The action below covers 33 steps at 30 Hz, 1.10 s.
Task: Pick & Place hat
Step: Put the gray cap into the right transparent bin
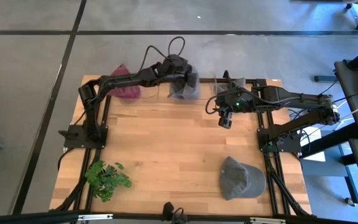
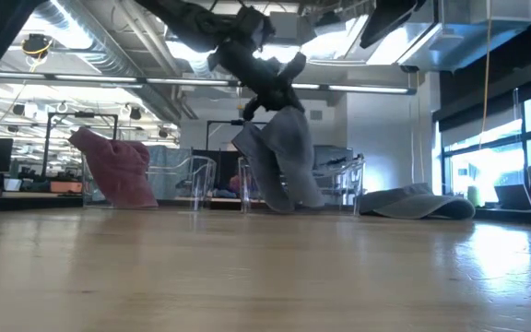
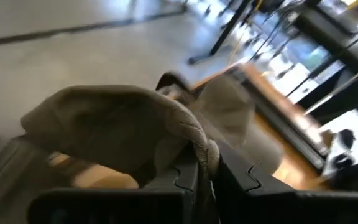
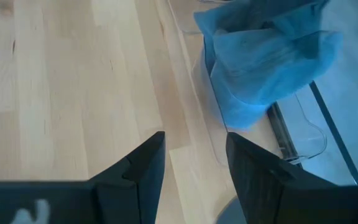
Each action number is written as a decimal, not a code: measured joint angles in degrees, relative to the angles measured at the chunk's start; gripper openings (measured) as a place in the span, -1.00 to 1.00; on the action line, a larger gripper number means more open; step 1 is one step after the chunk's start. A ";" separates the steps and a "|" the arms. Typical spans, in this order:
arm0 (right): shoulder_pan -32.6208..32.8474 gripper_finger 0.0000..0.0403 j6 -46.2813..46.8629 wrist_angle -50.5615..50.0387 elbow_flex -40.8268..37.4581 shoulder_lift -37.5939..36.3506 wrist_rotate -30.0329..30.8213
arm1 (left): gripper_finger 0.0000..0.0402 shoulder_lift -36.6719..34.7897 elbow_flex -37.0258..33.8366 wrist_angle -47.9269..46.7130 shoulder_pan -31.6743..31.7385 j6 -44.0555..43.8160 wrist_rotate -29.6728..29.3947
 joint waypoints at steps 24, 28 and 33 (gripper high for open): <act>0.02 -0.15 0.22 -0.02 0.00 0.00 0.01 | -0.78 -0.69 0.00 -17.15 2.05 -2.23 -7.49; 0.02 -0.15 0.03 -0.04 0.00 0.00 0.02 | -0.79 -1.26 -0.02 -17.16 2.33 0.07 -5.52; 0.02 -0.15 0.02 -0.07 0.00 0.00 0.02 | -0.80 -2.30 -0.04 -16.46 2.36 1.41 -4.55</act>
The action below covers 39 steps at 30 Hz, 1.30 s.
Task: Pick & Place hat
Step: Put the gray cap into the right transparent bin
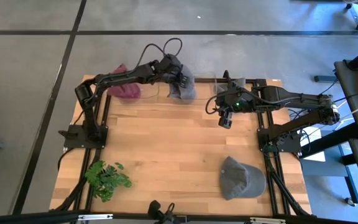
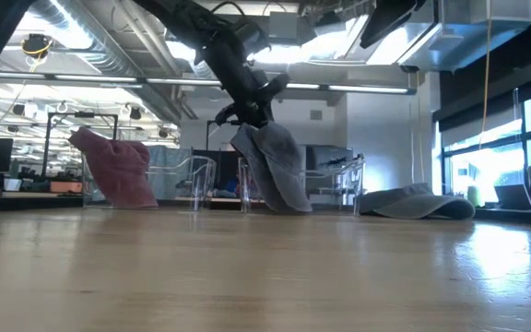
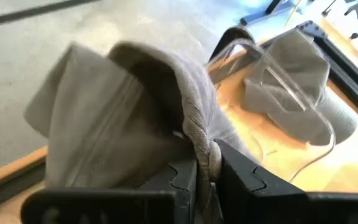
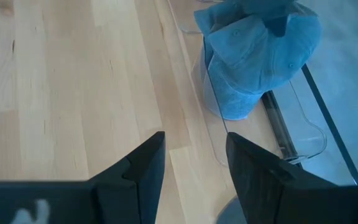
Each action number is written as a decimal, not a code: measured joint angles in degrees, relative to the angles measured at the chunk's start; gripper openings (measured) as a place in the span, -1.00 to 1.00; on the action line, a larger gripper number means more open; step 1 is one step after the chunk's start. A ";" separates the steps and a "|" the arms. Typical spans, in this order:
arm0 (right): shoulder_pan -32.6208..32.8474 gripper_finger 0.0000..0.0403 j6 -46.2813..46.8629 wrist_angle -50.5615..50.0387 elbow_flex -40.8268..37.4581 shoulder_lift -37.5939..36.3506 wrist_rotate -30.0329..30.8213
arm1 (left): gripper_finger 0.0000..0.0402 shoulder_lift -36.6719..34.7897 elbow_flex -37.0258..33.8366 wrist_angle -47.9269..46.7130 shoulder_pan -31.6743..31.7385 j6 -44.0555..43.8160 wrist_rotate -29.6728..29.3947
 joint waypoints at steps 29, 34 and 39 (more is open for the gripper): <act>0.00 -0.15 0.09 -0.07 0.00 -0.02 -0.48 | -0.76 -5.63 0.00 -2.82 1.03 5.69 0.86; 0.00 -0.15 0.15 -0.04 0.00 -0.02 -0.50 | -0.76 -5.07 -0.04 -3.15 1.01 5.14 -1.40; -0.01 -0.15 0.17 -0.02 0.00 -0.02 -0.49 | -0.76 -5.00 -0.04 -3.13 1.01 4.18 -1.62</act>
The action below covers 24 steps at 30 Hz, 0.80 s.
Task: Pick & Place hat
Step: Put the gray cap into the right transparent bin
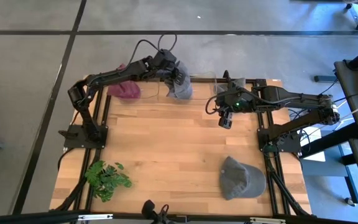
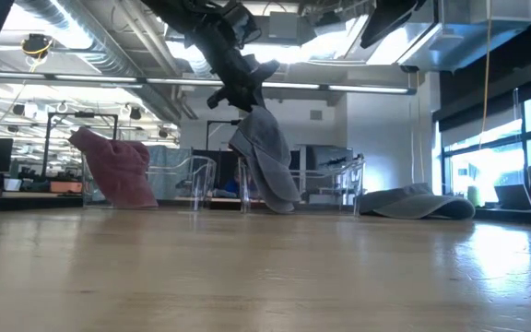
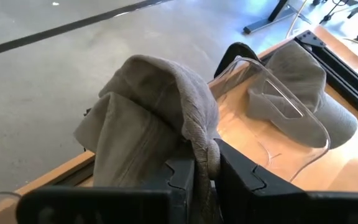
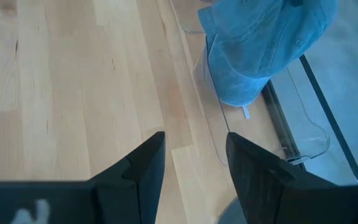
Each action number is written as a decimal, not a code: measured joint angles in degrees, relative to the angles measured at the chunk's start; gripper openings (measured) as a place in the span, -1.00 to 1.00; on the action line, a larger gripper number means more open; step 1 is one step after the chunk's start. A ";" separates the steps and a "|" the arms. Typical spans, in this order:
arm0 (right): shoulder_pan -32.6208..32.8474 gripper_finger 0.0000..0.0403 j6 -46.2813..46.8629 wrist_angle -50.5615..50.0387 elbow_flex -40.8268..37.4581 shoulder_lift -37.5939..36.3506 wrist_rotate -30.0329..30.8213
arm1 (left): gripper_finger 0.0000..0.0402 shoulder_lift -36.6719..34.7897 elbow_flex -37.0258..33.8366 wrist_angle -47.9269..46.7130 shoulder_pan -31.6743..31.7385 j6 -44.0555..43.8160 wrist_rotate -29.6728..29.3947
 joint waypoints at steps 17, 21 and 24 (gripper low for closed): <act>0.01 -0.15 -0.03 0.02 0.00 0.00 0.01 | -0.68 0.52 0.00 0.30 -0.61 1.02 2.08; 0.01 -0.15 -0.02 0.02 0.00 0.00 0.00 | -0.46 0.52 0.00 0.29 -0.63 1.02 1.47; 0.01 -0.15 -0.02 0.02 0.00 0.00 -0.01 | -0.28 0.52 0.00 0.50 -0.61 1.05 0.82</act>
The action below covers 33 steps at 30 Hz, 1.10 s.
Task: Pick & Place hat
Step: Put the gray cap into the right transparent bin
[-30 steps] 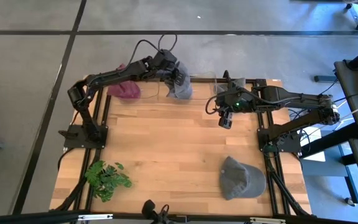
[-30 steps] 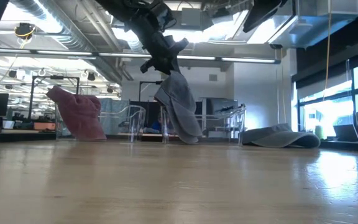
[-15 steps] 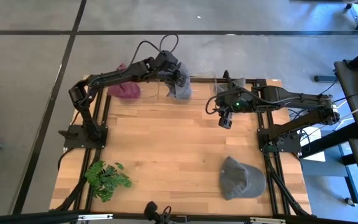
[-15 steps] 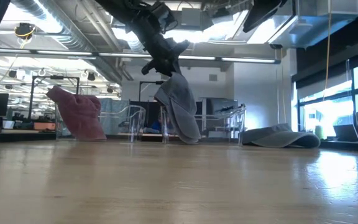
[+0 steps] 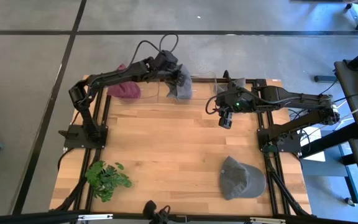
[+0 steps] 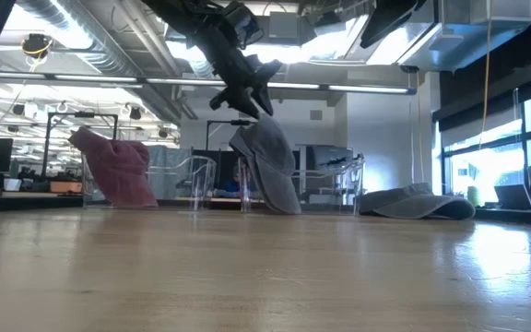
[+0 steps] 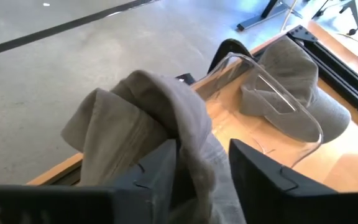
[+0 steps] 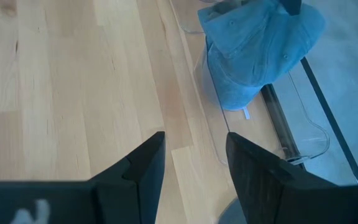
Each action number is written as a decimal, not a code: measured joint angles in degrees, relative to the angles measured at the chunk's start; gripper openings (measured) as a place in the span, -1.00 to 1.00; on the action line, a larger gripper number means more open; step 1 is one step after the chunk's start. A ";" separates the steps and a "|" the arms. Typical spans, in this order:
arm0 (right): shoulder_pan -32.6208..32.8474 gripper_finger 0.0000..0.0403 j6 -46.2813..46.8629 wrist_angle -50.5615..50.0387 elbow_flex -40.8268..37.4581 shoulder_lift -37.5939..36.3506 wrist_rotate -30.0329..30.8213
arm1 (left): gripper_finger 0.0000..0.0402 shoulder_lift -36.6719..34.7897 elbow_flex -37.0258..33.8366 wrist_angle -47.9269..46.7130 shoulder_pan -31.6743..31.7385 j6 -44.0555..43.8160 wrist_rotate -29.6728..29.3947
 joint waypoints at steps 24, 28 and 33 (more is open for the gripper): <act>1.05 -0.15 13.62 -10.11 -0.11 0.00 -16.44 | -0.16 -11.30 0.08 0.79 -5.12 12.55 15.20; 3.29 -0.15 13.46 -9.80 -2.54 0.00 -16.48 | -0.16 -14.15 -0.31 1.59 -6.30 14.65 13.76; 6.12 -0.15 12.92 -2.55 -11.04 0.00 -16.46 | -0.16 -17.39 -8.25 11.46 -7.23 14.75 13.85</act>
